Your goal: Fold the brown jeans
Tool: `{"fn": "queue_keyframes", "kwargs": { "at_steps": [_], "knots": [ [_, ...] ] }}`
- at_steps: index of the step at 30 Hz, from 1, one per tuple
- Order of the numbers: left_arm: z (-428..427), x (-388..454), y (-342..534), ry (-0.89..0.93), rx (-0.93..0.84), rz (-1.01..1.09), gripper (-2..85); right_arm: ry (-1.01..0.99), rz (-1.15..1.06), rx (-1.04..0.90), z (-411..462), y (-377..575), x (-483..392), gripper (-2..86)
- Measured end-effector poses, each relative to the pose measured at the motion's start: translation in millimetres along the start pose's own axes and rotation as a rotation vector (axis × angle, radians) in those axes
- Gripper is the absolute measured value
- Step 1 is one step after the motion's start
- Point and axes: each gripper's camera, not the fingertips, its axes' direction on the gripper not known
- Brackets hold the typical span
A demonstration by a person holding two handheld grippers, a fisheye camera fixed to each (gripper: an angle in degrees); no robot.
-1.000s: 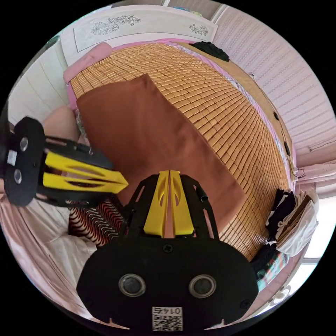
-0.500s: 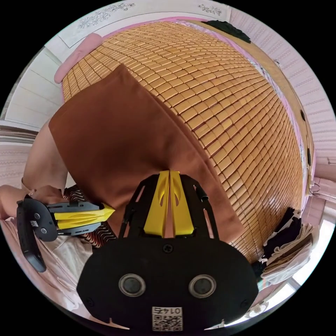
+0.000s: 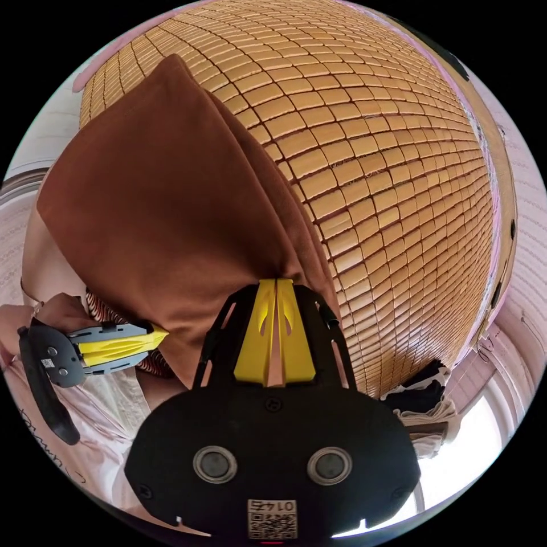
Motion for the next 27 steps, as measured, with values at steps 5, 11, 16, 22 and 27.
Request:
{"fn": "queue_keyframes", "kwargs": {
  "at_steps": [5,11,16,22,27],
  "knots": [
    [3,3,-7,-0.012,-0.004,0.016,-1.0,0.056,-0.045,-0.068,1,-4,0,-0.4],
    [7,7,-15,-0.019,-0.010,0.021,-1.0,0.032,-0.043,-0.103,4,8,15,-0.4],
    [8,11,-21,-0.031,-0.022,0.010,-1.0,-0.036,-0.039,-0.065,9,38,36,-0.4],
    [2,18,-21,-0.061,0.003,-0.015,-0.9,-0.102,0.064,0.265,15,130,58,-0.5],
    [-20,33,-24,-0.049,0.014,0.015,-0.7,-0.104,0.324,0.479,37,280,73,-0.4]
  ]
}}
